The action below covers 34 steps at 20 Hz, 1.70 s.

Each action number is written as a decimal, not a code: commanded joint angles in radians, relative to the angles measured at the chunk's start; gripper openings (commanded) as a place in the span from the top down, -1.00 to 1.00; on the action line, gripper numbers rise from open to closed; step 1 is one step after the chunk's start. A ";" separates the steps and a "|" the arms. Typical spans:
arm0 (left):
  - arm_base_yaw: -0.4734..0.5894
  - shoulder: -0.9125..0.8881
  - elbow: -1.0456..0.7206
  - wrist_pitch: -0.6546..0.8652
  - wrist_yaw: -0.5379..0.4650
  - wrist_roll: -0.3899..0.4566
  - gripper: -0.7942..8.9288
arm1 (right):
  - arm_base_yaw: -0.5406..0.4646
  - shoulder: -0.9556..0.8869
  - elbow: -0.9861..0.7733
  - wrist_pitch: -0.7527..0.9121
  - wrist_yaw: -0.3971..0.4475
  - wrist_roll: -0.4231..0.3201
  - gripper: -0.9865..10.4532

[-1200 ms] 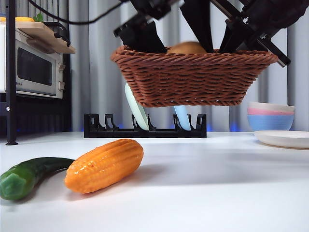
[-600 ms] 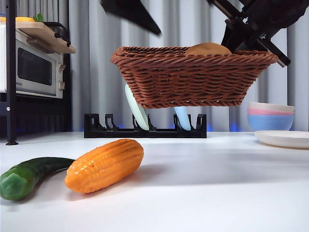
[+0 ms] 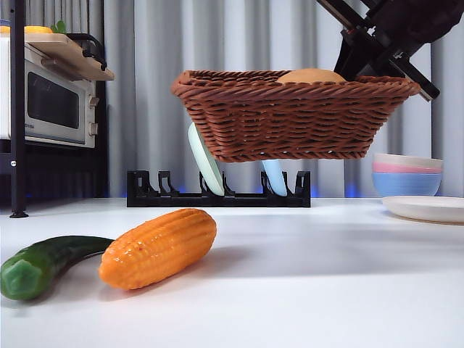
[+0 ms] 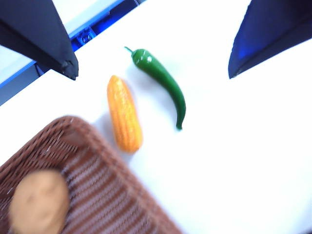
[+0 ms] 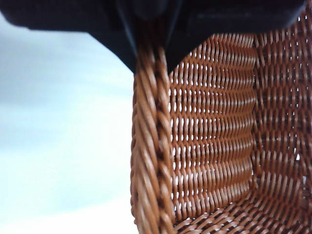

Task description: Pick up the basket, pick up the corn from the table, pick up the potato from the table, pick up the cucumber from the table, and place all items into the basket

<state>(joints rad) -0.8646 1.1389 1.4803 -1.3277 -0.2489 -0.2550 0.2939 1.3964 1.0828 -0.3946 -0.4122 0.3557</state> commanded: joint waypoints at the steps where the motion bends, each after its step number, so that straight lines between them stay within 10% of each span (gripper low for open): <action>1: 0.003 0.002 -0.073 0.004 -0.014 -0.067 -0.23 | -0.005 -0.010 0.005 0.020 -0.008 0.009 0.86; 15: 0.203 0.032 -0.632 0.447 0.211 -0.115 -0.17 | -0.026 -0.020 0.005 0.019 -0.008 -0.007 0.86; 28: 0.343 0.272 -0.718 0.704 0.319 -0.073 -0.15 | -0.026 -0.020 0.005 0.020 -0.006 -0.009 0.86; 34: 0.340 0.338 -0.718 0.719 0.255 -0.032 0.63 | -0.026 -0.021 0.005 0.019 -0.006 -0.009 0.86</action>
<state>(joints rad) -0.5255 1.4372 0.7990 -0.5968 -0.0010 -0.3134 0.2684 1.3899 1.0828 -0.3950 -0.4107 0.3462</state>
